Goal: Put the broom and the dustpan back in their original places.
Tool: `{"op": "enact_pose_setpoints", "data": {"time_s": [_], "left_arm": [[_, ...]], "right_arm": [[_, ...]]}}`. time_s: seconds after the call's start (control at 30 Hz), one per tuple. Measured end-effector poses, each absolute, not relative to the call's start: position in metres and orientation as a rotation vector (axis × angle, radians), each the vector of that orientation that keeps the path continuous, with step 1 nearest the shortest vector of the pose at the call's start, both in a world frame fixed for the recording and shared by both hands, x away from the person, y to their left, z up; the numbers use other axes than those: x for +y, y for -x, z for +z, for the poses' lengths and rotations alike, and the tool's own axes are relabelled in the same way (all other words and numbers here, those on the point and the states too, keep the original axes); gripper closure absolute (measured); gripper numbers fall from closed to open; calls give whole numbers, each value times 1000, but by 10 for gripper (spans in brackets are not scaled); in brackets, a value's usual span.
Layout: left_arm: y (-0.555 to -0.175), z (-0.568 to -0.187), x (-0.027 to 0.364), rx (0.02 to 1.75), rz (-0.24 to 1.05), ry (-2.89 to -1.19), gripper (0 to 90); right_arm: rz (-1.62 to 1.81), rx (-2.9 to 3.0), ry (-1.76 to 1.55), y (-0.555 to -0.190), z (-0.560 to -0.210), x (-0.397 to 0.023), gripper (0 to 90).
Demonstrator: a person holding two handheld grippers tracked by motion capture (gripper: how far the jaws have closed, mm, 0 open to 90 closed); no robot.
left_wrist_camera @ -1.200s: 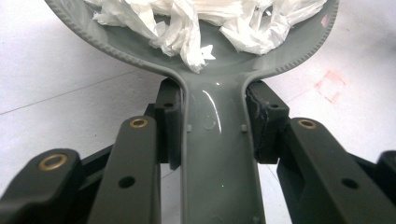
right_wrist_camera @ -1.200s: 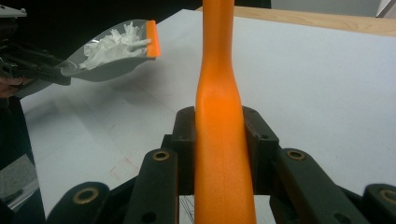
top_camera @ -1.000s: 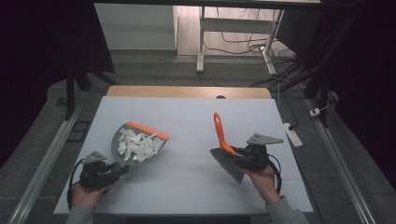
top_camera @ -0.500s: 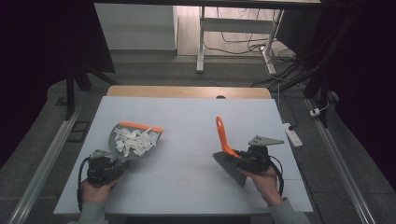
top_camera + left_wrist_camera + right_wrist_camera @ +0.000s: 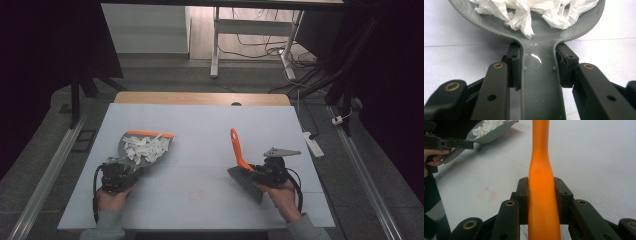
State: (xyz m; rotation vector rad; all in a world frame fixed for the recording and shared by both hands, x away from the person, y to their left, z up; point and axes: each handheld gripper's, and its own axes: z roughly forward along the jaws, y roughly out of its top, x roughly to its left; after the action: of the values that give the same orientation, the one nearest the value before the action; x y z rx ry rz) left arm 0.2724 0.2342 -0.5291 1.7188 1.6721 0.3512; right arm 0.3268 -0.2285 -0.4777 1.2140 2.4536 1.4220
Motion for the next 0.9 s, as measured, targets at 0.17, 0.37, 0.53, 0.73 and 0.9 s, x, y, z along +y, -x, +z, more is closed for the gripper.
{"op": "enact_pose_setpoints", "data": {"time_s": [0.17,0.37,0.53,0.73,0.9], "left_arm": [[-274,-531,234,1684,352,-1710,608],[-275,-533,233,1692,347,-1717,608],[-277,-536,230,1696,327,-1731,605],[-277,-537,229,1683,327,-1736,594],[-277,-537,228,1667,317,-1749,545]], "right_arm": [[1360,2469,-1261,-333,-489,-228,696],[1338,2440,-1303,-336,-493,-234,695],[1310,2432,-1282,-339,-496,-237,691],[1272,2434,-1261,-342,-497,-239,679],[1236,2440,-1238,-347,-500,-243,660]]}}
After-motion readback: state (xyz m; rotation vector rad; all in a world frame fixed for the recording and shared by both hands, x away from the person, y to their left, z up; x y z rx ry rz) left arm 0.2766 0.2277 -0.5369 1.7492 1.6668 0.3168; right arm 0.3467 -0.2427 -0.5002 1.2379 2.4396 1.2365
